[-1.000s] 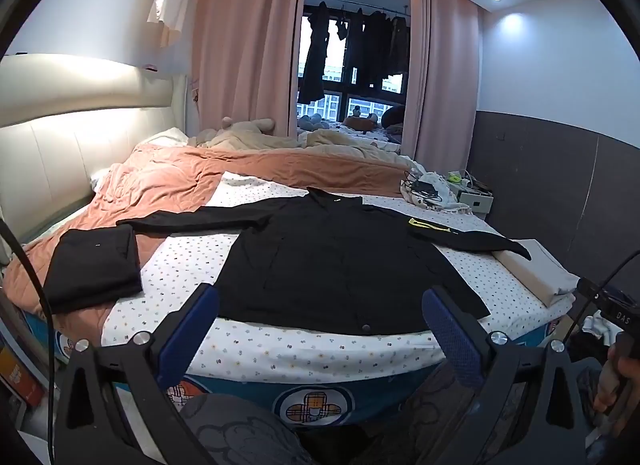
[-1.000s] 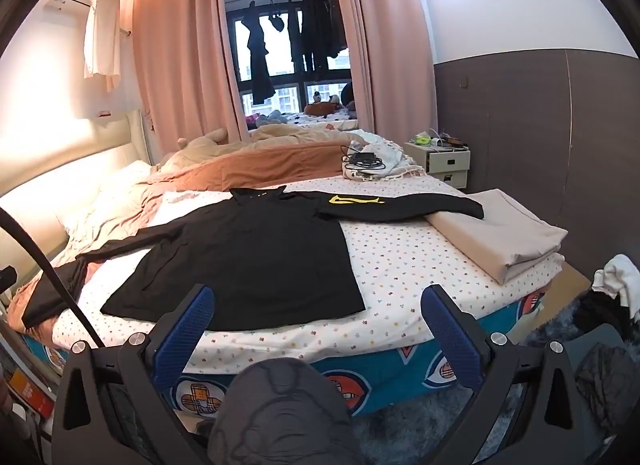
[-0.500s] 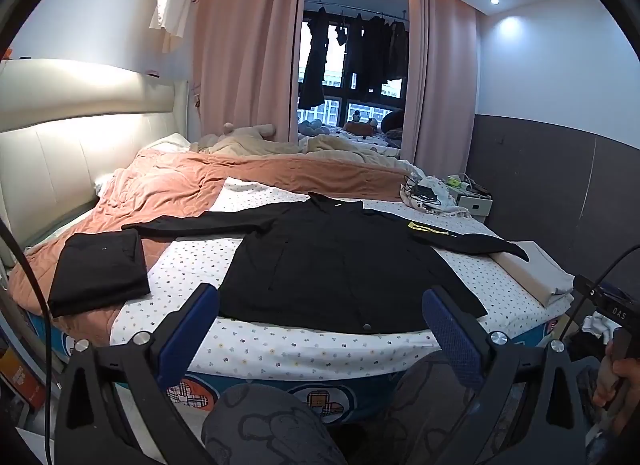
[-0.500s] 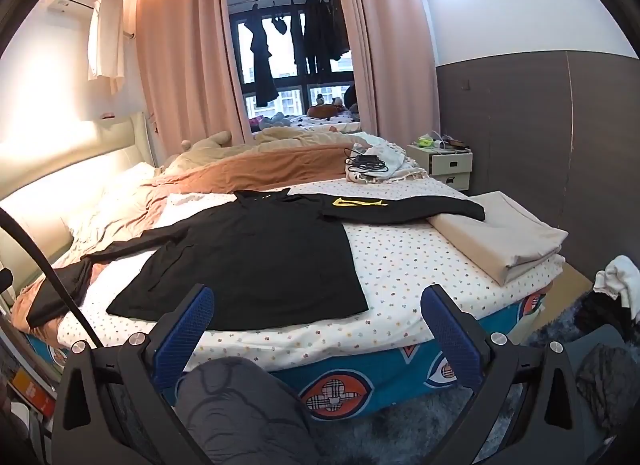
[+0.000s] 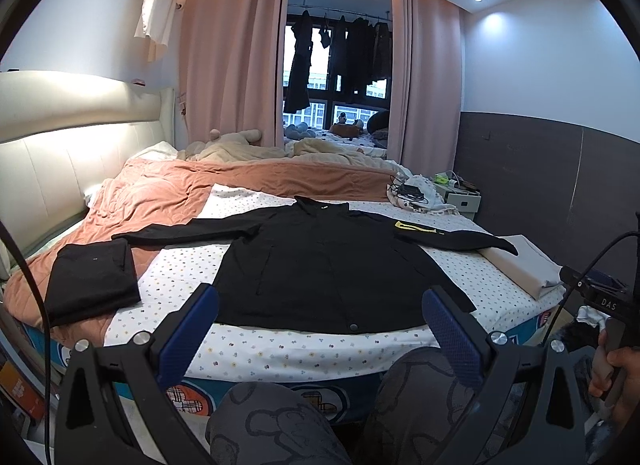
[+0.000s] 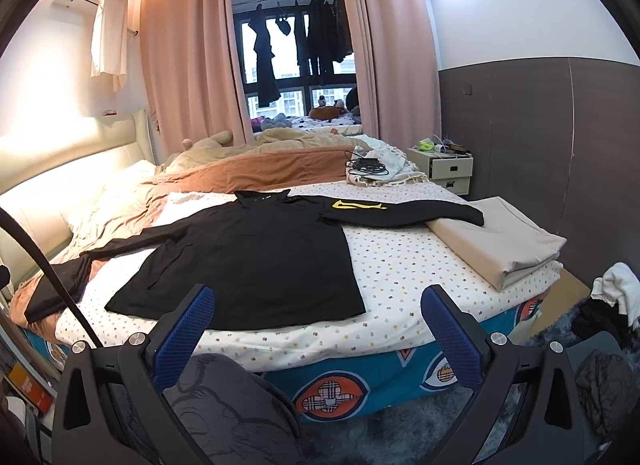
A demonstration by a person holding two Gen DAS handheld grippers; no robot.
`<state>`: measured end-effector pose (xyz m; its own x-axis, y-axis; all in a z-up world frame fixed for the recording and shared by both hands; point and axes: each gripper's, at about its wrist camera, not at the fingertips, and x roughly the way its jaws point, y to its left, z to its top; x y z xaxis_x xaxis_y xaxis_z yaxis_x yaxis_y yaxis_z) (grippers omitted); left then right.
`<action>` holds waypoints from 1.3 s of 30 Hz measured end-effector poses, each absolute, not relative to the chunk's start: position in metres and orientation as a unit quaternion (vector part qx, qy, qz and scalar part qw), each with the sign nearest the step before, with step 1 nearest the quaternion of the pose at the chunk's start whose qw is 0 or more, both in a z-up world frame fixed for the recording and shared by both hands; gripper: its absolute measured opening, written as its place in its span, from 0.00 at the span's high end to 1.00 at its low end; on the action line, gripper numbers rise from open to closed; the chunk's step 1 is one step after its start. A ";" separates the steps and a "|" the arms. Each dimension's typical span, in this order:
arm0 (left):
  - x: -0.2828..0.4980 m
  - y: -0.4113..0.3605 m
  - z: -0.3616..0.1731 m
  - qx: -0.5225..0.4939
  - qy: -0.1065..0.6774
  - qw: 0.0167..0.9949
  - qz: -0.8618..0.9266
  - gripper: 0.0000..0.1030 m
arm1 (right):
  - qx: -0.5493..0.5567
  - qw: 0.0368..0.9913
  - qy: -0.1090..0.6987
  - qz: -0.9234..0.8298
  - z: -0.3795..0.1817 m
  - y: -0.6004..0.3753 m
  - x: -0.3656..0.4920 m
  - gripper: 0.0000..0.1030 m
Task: Fold large clothes
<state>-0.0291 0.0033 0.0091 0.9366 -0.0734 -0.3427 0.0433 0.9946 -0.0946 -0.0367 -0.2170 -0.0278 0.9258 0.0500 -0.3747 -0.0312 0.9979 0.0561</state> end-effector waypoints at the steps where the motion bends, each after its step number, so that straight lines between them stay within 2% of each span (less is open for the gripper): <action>1: -0.029 0.004 0.009 -0.042 0.176 0.983 -0.030 0.00 | 0.026 0.981 0.192 0.021 -0.029 -0.218 -0.036 0.00; 39: -0.029 0.000 0.007 -0.038 0.178 0.983 -0.039 0.00 | 0.025 0.978 0.207 0.017 -0.037 -0.216 -0.026 0.00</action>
<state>-0.0288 0.0004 0.0070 0.9339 -0.0904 -0.3460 0.0636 0.9941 -0.0882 -0.0257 -0.2165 -0.0369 0.9138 0.0444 -0.4038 -0.0240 0.9982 0.0553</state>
